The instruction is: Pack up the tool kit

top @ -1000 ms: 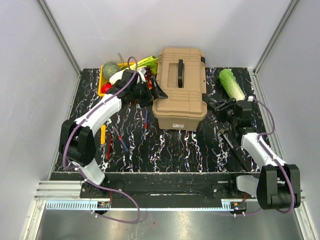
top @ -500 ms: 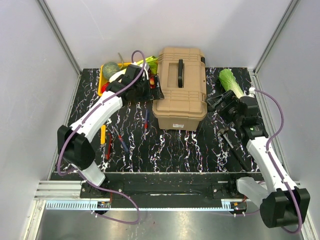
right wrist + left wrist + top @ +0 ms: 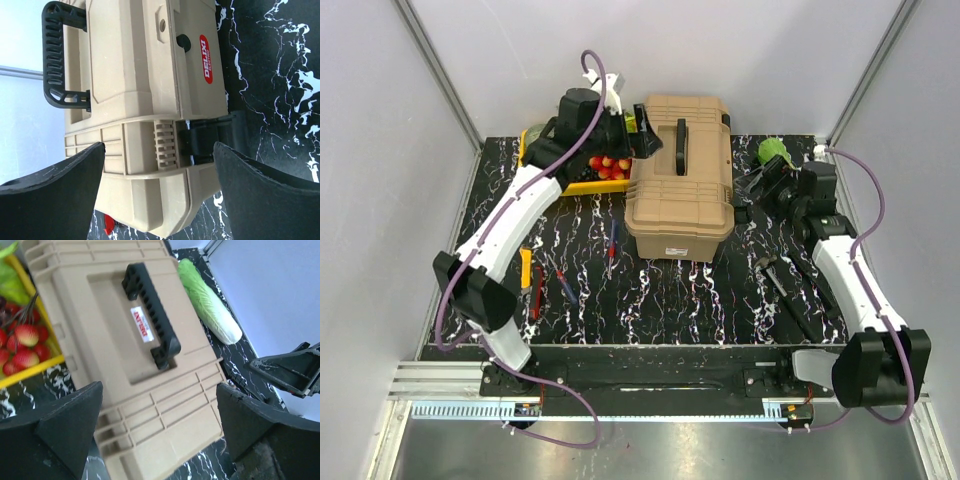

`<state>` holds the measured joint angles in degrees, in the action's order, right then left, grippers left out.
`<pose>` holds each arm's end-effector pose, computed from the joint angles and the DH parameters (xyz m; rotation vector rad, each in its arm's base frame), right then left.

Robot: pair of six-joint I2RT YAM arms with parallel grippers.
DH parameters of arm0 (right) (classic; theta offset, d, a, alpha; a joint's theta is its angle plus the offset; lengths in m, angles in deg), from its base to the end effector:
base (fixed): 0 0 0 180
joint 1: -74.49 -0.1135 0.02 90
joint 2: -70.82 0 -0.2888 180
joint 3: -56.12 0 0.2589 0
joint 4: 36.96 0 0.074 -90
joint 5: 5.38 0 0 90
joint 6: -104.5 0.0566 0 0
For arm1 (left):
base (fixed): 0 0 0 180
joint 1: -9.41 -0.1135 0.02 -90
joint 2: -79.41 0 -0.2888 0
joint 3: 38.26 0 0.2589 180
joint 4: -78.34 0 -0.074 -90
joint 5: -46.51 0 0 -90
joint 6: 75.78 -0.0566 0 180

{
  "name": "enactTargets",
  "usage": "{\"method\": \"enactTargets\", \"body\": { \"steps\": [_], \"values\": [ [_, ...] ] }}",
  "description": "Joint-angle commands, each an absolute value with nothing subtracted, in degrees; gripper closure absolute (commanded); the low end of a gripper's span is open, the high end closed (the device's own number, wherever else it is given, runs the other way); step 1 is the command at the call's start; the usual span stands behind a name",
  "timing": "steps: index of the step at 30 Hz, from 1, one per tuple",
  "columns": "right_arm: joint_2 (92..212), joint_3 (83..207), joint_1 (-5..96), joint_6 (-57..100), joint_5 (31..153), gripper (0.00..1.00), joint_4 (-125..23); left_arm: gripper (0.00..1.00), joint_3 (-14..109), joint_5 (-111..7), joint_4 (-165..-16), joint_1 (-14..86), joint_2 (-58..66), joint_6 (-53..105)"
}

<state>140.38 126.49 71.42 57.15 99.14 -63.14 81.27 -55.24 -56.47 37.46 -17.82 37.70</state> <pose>0.2932 0.0299 0.3326 0.5453 2.0096 0.7537 0.3609 -0.2054 0.4479 0.2207 2.0351 -0.7781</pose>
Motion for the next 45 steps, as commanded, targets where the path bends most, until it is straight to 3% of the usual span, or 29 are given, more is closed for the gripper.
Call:
{"method": "enactTargets", "body": {
  "steps": [1,6,14,18,24,27,30,45],
  "values": [
    [143.1,130.3,73.0,56.1,104.2,0.07,-61.4,0.01,84.8,-56.6,-66.0,39.5,-23.9,34.0],
    [146.7,131.7,73.5,56.7,106.1,0.07,-59.4,0.01,89.0,-45.4,-63.9,42.9,-30.0,31.5],
    [154.5,134.5,76.0,58.8,111.5,0.09,-55.6,0.04,91.2,-36.6,-65.0,47.7,-36.0,27.4],
    [157.2,135.3,77.6,60.6,111.9,0.10,-53.4,0.11,92.8,-32.5,-64.3,47.8,-38.4,27.6],
    [161.0,136.7,79.5,63.9,113.7,0.11,-48.5,0.43,97.7,-29.5,-63.5,48.1,-41.2,27.8],
    [162.8,136.5,79.8,66.4,114.8,0.11,-45.1,0.67,98.5,-30.0,-63.1,48.8,-41.7,27.3],
    [165.9,136.2,80.2,70.6,116.4,0.11,-39.9,0.98,98.0,-29.9,-62.0,49.2,-41.4,27.7],
    [187.3,134.3,80.4,97.6,118.5,0.01,3.2,1.00,88.1,-31.5,-56.0,50.5,-32.6,30.9]
  ]
}}
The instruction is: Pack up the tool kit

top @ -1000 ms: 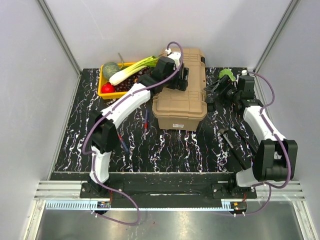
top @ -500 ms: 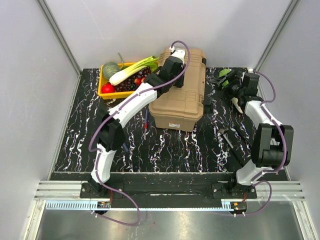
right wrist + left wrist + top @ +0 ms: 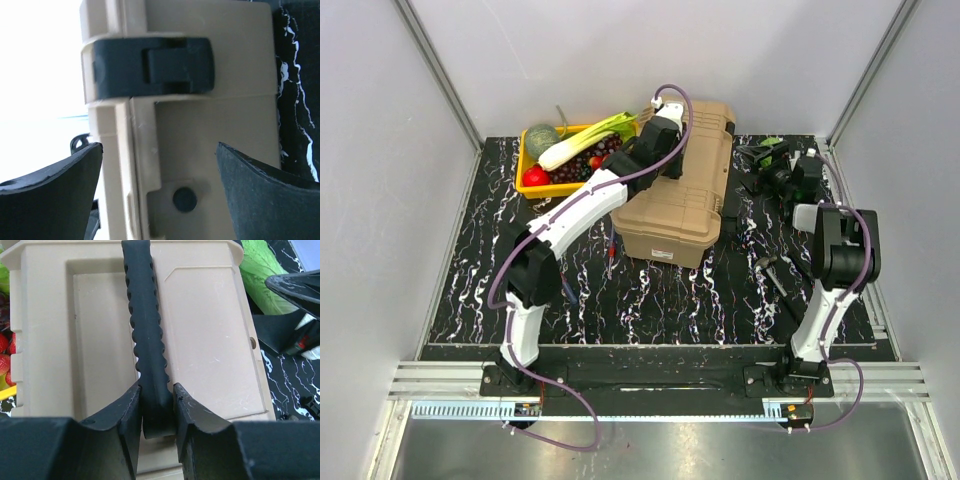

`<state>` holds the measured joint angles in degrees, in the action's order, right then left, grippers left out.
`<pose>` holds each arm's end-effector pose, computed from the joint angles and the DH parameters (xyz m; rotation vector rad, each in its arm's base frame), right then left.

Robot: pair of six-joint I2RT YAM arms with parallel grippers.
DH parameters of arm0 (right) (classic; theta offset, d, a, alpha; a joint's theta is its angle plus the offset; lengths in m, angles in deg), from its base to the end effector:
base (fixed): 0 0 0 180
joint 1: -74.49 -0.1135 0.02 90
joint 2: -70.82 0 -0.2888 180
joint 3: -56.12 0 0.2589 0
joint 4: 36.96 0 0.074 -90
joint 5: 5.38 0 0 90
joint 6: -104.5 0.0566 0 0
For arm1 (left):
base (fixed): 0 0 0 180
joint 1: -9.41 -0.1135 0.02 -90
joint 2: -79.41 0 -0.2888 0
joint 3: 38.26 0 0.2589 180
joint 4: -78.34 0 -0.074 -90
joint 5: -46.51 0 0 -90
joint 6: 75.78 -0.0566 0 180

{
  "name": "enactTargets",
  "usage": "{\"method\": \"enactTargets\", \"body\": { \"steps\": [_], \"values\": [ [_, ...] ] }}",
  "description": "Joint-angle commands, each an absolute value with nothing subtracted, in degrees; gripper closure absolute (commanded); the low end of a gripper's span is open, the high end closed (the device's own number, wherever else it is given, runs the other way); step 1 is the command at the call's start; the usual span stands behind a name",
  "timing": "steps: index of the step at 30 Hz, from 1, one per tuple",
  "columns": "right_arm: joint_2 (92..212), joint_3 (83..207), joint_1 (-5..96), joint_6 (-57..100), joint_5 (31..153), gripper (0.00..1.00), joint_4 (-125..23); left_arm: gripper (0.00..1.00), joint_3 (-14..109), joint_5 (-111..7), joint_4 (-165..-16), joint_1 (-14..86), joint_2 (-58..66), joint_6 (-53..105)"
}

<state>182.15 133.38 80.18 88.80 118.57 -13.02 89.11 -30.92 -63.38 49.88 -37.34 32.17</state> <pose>0.4594 -0.0140 0.2162 0.8366 1.7414 1.3552 0.4028 -0.3274 0.3591 0.2678 2.0487 -0.4104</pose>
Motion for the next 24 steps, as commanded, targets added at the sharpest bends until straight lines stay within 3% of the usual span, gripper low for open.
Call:
{"method": "enactTargets", "body": {
  "steps": [1,2,3,6,9,24],
  "values": [
    [189.7,135.0,80.3,98.9,118.1,0.01,5.1,1.00,88.2,-31.6,-55.7,50.6,-32.4,31.2],
    [191.1,135.6,80.3,100.4,117.9,0.01,6.7,0.94,88.5,-31.9,-55.5,50.6,-32.3,31.3],
    [192.7,136.2,80.3,101.8,117.5,0.01,8.1,0.69,89.0,-32.3,-55.0,50.6,-32.3,31.4],
    [196.0,137.8,80.3,103.4,117.0,0.01,11.2,0.24,91.2,-33.0,-53.4,50.6,-32.3,31.6],
    [197.8,139.6,80.0,103.1,116.3,0.01,12.0,0.03,92.6,-32.6,-52.9,50.6,-31.4,32.3],
    [207.3,149.8,75.9,108.3,113.8,0.01,15.5,0.01,89.9,-31.8,-52.1,44.7,-23.9,35.2]
  ]
}}
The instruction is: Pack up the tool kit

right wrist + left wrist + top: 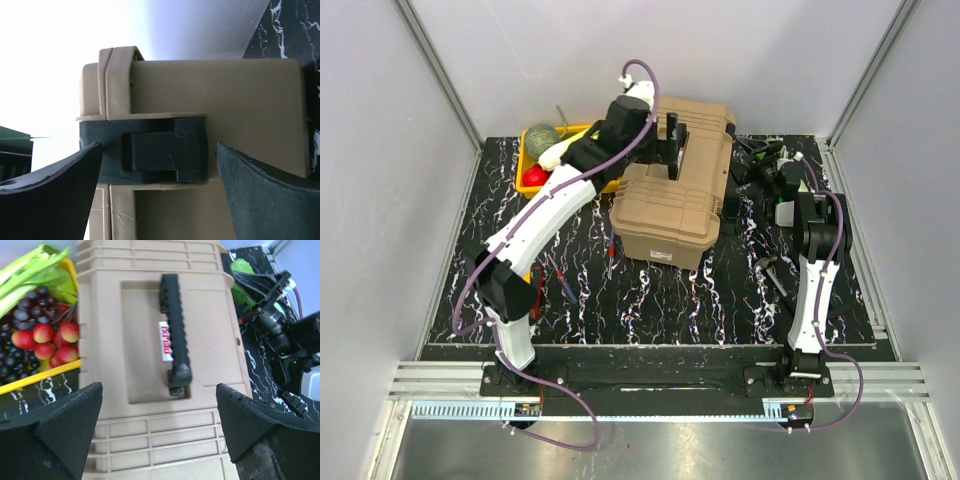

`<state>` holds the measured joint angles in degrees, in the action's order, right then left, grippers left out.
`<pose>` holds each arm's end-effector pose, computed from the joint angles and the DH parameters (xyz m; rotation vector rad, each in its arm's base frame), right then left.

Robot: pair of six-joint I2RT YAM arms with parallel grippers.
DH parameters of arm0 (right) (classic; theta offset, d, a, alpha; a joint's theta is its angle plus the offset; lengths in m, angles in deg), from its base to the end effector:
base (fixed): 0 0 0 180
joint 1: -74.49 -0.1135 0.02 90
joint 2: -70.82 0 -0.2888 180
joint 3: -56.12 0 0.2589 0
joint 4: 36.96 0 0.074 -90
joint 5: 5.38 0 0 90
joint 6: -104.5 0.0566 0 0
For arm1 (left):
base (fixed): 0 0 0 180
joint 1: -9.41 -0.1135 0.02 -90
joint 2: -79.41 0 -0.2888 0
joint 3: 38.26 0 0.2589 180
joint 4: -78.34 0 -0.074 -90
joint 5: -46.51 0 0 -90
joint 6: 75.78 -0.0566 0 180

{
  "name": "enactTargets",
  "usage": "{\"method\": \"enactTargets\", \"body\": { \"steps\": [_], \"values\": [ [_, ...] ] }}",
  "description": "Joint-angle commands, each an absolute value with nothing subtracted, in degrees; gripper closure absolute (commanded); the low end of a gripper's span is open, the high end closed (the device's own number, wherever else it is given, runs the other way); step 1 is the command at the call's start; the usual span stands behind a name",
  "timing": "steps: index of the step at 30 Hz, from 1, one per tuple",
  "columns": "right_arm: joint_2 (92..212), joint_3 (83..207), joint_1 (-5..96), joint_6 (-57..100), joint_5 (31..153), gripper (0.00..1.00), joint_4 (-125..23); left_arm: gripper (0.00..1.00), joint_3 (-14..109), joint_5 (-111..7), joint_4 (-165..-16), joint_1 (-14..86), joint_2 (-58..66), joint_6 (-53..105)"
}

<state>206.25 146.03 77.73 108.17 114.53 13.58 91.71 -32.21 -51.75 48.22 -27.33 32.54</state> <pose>0.5305 -0.0018 0.1422 0.9257 1.4701 1.6061 0.3629 -0.2777 0.4340 0.2417 2.0392 -0.4266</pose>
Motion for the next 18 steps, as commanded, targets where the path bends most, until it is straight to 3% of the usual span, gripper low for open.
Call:
{"method": "enactTargets", "body": {
  "steps": [1,5,10,18],
  "values": [
    [207.7,150.5,75.6,108.4,113.6,0.01,15.3,0.01,88.6,-32.4,-52.0,43.3,-23.7,36.6],
    [209.3,152.4,75.0,110.2,113.1,0.01,19.1,0.01,83.3,-37.8,-52.7,36.9,-24.0,43.8],
    [210.5,153.3,74.8,114.6,113.3,0.01,26.2,0.01,77.0,-53.7,-58.2,30.1,-27.3,48.1],
    [212.0,155.1,71.9,116.4,114.9,0.01,27.9,0.01,83.8,-67.7,-61.5,29.1,-34.6,46.5]
  ]
}}
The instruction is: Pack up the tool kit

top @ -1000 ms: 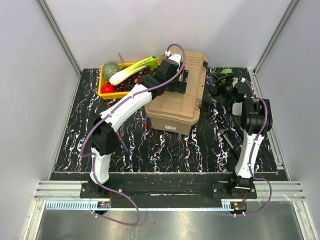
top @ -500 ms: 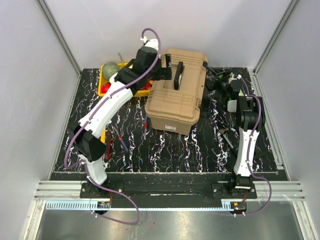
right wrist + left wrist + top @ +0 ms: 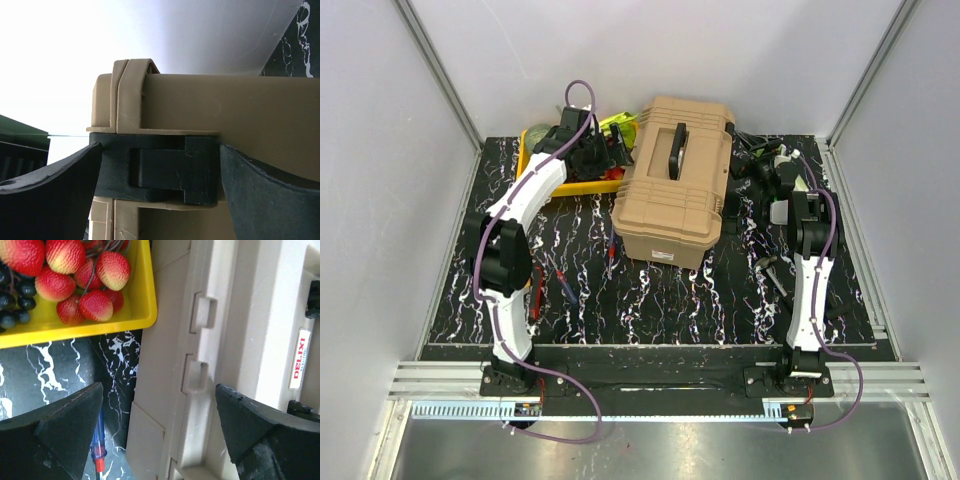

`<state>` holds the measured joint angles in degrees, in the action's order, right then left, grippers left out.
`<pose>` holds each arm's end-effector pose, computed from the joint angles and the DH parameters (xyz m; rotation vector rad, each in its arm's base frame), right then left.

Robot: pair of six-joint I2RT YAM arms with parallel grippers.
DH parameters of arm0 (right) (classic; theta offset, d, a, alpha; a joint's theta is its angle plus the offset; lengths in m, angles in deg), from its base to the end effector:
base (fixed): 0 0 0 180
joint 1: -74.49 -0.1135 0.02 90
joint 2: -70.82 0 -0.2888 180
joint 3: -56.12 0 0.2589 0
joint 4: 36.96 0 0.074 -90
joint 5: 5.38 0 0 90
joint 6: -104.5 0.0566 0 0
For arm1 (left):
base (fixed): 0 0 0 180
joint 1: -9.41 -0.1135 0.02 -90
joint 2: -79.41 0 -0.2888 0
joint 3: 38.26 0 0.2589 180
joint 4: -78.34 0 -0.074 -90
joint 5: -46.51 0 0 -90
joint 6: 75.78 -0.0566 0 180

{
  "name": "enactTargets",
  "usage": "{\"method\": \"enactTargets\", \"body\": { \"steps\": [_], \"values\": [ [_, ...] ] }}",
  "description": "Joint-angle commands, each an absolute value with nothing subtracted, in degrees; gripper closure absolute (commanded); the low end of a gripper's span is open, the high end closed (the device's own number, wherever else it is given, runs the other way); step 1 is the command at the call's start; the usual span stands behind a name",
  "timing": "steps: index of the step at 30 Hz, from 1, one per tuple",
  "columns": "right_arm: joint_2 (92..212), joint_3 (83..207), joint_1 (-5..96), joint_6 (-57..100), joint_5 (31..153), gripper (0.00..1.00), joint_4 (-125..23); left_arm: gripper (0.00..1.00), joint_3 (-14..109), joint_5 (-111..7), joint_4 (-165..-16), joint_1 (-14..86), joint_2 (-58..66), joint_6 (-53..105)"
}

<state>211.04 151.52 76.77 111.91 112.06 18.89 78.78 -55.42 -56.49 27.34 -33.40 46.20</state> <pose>0.5481 0.0043 0.1396 0.8980 1.3651 1.6615 0.4606 -0.1613 0.3140 -0.1771 2.3574 -0.6784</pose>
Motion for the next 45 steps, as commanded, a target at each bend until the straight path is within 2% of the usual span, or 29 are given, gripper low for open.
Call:
{"method": "enactTargets", "body": {
  "steps": [1,9,15,29,38,45],
  "values": [
    [212.8,155.4,71.6,117.3,114.6,0.01,29.3,0.01,84.6,-68.4,-61.5,29.0,-35.1,46.6],
    [213.4,156.6,71.4,119.2,113.7,0.02,37.8,0.01,82.8,-69.9,-62.4,28.6,-35.1,47.2],
    [210.8,155.2,71.4,118.5,112.4,0.25,37.1,0.01,82.9,-65.9,-61.4,28.0,-34.3,46.7],
    [202.8,147.0,72.0,113.5,108.4,0.43,26.1,0.01,81.8,-61.4,-58.7,28.7,-33.4,44.4],
    [199.1,144.2,73.3,111.6,109.0,0.50,20.2,0.01,82.4,-54.6,-56.0,30.9,-33.4,42.4],
    [194.0,143.1,74.1,106.9,111.2,0.55,8.9,0.01,82.7,-46.1,-52.8,31.9,-33.3,41.8]
  ]
}}
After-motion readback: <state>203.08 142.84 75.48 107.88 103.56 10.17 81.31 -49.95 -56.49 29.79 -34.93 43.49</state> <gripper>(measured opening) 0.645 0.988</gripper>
